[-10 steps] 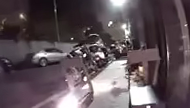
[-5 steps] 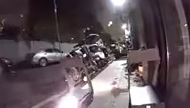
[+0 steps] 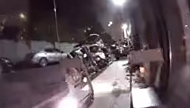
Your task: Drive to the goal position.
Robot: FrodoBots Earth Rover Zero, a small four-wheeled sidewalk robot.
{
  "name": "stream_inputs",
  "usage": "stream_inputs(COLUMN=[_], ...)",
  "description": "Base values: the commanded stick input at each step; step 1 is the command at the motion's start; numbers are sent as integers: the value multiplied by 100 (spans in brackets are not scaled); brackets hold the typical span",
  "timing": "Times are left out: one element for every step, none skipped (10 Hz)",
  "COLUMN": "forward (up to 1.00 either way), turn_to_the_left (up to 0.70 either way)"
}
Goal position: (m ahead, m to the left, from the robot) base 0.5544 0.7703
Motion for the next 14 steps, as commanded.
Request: stream_inputs(forward=[45, 22, 3, 0, 0, 0, 0, 0, 0, 0, 0, 0, 45, 45], turn_to_the_left=[0, 0, 0, 0, 0, 0, 0, 0, 0, 0, 0, 0, 0, 0])
